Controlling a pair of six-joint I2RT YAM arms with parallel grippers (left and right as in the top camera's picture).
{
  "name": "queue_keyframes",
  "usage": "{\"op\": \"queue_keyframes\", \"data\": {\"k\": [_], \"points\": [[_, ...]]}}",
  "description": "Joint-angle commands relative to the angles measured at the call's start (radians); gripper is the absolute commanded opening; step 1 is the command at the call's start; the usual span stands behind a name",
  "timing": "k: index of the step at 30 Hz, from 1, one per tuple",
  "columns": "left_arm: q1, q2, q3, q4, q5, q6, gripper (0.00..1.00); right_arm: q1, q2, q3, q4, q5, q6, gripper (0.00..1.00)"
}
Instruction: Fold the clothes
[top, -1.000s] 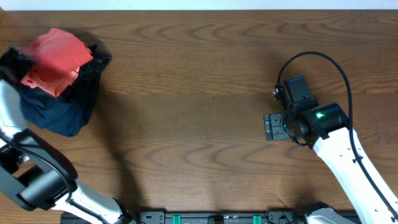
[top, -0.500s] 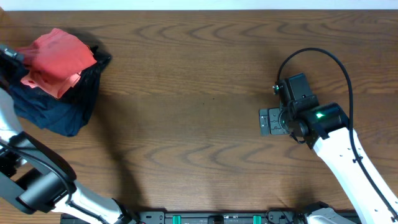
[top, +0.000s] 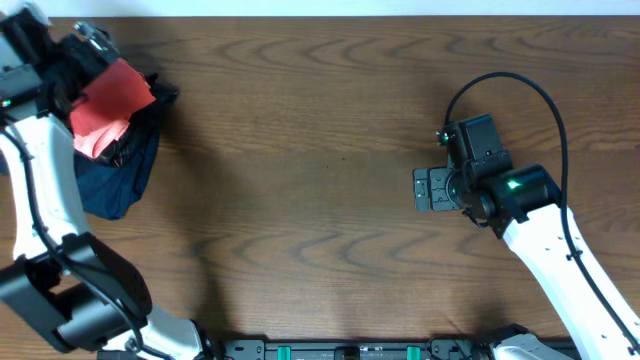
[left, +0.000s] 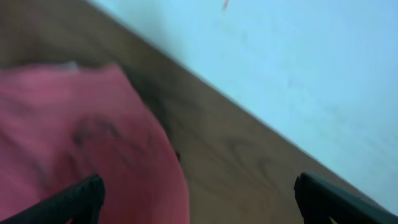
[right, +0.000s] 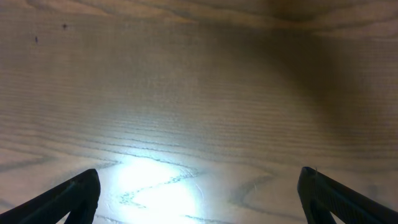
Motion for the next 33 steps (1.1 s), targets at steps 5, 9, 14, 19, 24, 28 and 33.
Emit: {"op": "queue_keyframes", "data": {"k": [5, 9, 14, 19, 24, 28, 33], "points": [[0.059, 0.168, -0.033, -0.091, -0.042, -0.095, 0.98, -0.008, 0.008, 0.014, -0.016, -0.016, 0.003, 0.99], [0.109, 0.304, -0.033, -0.151, -0.008, -0.120, 0.98, -0.008, 0.008, 0.014, -0.035, -0.016, 0.003, 0.99], [0.159, 0.424, -0.033, -0.169, 0.145, -0.119, 0.98, -0.008, 0.008, 0.014, -0.048, -0.016, 0.003, 0.98], [0.184, 0.423, -0.033, -0.154, 0.215, -0.068, 0.98, -0.008, 0.008, 0.014, -0.061, -0.016, 0.003, 0.98], [0.176, 0.344, -0.030, -0.142, 0.235, -0.031, 0.98, -0.008, 0.008, 0.014, -0.060, -0.016, 0.003, 0.99], [0.136, 0.214, -0.028, -0.110, 0.233, 0.035, 0.98, -0.008, 0.008, 0.014, -0.058, -0.016, 0.002, 0.99], [0.042, 0.037, -0.028, -0.049, 0.227, 0.116, 0.98, -0.008, 0.008, 0.014, -0.031, -0.016, -0.010, 0.99]]}}
